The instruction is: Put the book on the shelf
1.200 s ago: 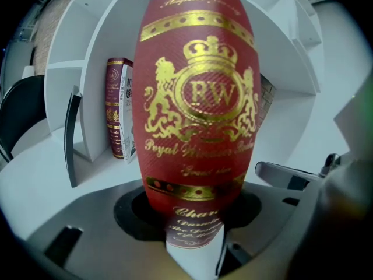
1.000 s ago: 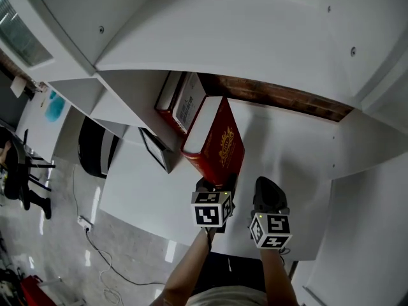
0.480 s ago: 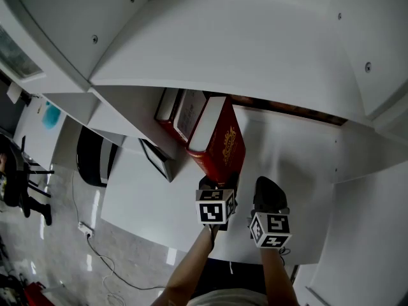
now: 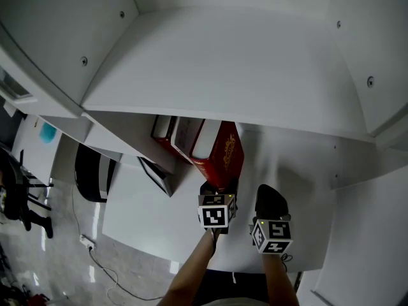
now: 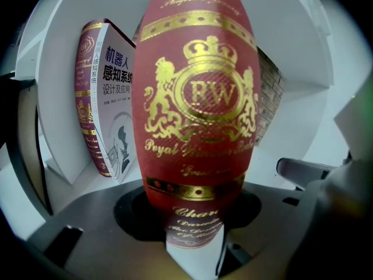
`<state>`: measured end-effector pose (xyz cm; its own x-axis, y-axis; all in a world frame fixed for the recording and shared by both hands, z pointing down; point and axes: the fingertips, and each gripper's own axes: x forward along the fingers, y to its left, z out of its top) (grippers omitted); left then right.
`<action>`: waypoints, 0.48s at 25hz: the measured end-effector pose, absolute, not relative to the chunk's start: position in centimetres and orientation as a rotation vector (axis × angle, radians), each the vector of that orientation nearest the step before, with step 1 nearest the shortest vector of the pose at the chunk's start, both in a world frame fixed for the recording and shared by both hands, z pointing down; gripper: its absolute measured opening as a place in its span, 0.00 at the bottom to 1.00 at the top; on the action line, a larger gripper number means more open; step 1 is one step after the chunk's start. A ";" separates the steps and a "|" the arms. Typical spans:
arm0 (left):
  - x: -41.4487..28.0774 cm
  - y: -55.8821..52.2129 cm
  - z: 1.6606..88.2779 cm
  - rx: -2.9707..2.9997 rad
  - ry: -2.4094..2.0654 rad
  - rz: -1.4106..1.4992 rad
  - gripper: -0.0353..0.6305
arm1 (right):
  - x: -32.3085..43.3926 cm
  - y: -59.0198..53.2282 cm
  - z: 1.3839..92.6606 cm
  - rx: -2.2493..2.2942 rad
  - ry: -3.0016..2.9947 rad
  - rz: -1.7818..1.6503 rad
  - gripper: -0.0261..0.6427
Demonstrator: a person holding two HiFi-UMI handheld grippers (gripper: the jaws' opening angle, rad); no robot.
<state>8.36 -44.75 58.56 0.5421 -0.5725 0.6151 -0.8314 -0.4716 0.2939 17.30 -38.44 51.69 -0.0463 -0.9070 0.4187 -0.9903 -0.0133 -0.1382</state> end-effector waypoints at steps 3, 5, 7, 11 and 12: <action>8.6 -45.5 58.8 2.215 -1.128 0.598 0.42 | 17.5 -38.7 51.7 2.020 -2.044 0.592 0.06; 8.7 -46.0 59.2 2.208 -1.138 0.607 0.42 | 17.7 -38.7 51.8 2.022 -2.040 0.589 0.06; 8.9 -46.4 59.5 2.205 -1.149 0.613 0.41 | 17.8 -38.7 51.9 2.023 -2.036 0.586 0.06; 9.4 -47.3 59.3 2.213 -1.146 0.621 0.42 | 17.9 -38.7 52.1 2.019 -2.032 0.588 0.06; 9.5 -47.7 59.4 2.217 -1.153 0.624 0.42 | 17.9 -38.7 52.1 2.018 -2.032 0.588 0.06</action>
